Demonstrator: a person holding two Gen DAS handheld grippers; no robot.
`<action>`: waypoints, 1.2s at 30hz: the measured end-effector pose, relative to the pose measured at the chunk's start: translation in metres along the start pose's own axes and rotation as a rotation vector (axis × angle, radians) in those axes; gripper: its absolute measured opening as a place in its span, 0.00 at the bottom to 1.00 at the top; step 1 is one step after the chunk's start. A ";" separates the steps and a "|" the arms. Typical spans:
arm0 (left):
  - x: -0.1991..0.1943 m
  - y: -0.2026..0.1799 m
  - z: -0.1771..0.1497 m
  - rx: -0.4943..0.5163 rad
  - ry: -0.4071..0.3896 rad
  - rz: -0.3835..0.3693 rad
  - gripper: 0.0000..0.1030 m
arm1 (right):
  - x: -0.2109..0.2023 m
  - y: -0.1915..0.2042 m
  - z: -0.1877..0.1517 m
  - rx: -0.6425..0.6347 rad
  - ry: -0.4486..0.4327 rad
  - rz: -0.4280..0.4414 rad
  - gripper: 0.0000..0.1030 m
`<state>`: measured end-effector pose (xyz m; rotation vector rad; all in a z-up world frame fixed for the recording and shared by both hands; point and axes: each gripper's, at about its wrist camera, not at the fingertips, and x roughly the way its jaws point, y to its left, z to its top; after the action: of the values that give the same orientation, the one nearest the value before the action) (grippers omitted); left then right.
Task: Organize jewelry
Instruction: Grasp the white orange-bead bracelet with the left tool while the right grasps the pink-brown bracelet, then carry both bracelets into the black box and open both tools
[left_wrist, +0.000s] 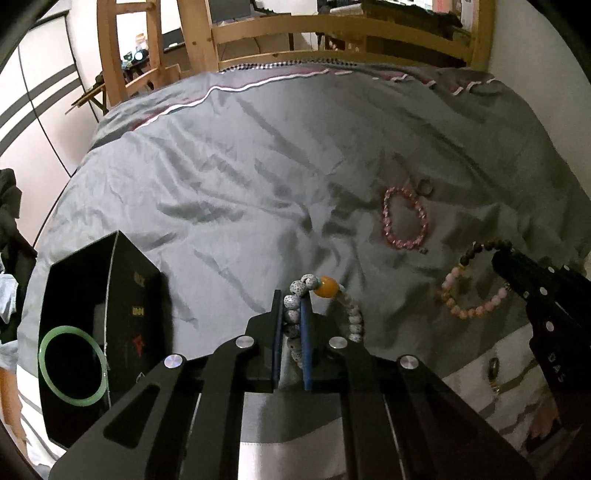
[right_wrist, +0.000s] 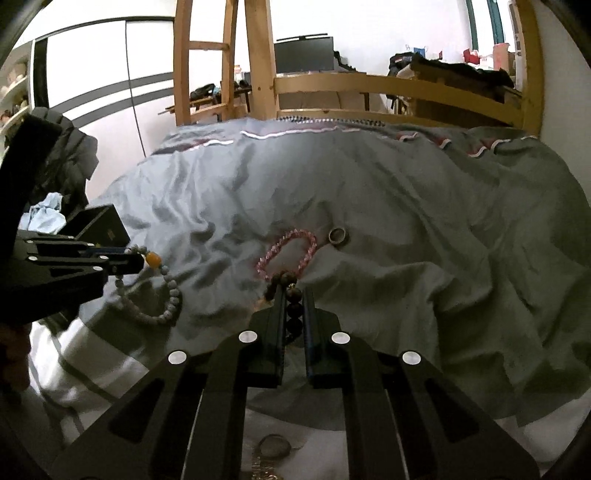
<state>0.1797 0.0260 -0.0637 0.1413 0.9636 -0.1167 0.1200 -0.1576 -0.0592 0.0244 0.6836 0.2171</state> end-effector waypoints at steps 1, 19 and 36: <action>-0.003 0.001 0.000 -0.004 -0.006 -0.005 0.07 | -0.003 0.001 0.001 0.000 -0.008 0.002 0.09; -0.052 0.010 0.004 -0.026 -0.123 -0.046 0.07 | -0.044 0.006 0.013 0.015 -0.041 0.030 0.09; -0.087 0.041 0.002 -0.076 -0.195 -0.055 0.07 | -0.074 0.037 0.037 0.009 -0.065 0.113 0.09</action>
<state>0.1386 0.0689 0.0122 0.0330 0.7763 -0.1416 0.0806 -0.1347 0.0194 0.0782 0.6187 0.3208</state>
